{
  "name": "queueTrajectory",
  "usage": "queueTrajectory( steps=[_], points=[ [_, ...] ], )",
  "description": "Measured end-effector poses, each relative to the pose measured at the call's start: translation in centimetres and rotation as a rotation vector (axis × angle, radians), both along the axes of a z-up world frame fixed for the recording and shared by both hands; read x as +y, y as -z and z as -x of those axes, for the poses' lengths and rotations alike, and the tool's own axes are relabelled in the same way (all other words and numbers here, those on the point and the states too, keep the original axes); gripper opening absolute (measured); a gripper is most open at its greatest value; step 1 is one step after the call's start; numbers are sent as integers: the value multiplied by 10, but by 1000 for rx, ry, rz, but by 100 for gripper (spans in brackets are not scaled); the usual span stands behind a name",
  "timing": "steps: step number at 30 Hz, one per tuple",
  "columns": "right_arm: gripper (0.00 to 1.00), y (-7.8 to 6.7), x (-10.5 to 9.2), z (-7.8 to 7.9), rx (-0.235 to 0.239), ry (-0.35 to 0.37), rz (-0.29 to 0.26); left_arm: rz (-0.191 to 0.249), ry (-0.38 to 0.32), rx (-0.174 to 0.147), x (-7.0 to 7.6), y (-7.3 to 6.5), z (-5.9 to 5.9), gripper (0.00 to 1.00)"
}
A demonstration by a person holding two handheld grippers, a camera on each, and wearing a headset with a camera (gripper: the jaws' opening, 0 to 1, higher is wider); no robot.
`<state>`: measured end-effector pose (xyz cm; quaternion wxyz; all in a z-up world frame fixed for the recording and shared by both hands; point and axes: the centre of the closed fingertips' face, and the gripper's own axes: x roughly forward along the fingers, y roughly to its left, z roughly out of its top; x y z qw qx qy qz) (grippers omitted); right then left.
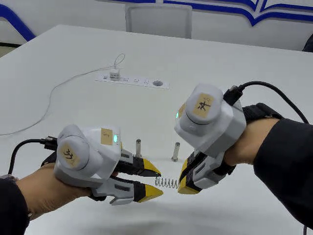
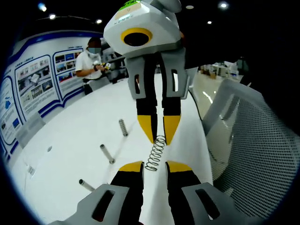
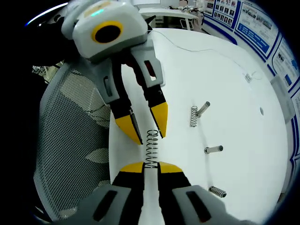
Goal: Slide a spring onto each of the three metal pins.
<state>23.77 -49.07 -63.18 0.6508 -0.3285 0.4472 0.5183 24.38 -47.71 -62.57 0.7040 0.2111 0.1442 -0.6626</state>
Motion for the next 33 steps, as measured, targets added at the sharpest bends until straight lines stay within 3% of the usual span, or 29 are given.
queueTrajectory(
  steps=[8, 33],
  points=[
    [11, -4, 2, 3, 1, -8, 0, -4, 8, -17, -1, 2, 1, 13],
    [11, -32, 20, -5, -60, -17, -65, 8, -6, -13, -2, 3, -1, 11]
  ],
)
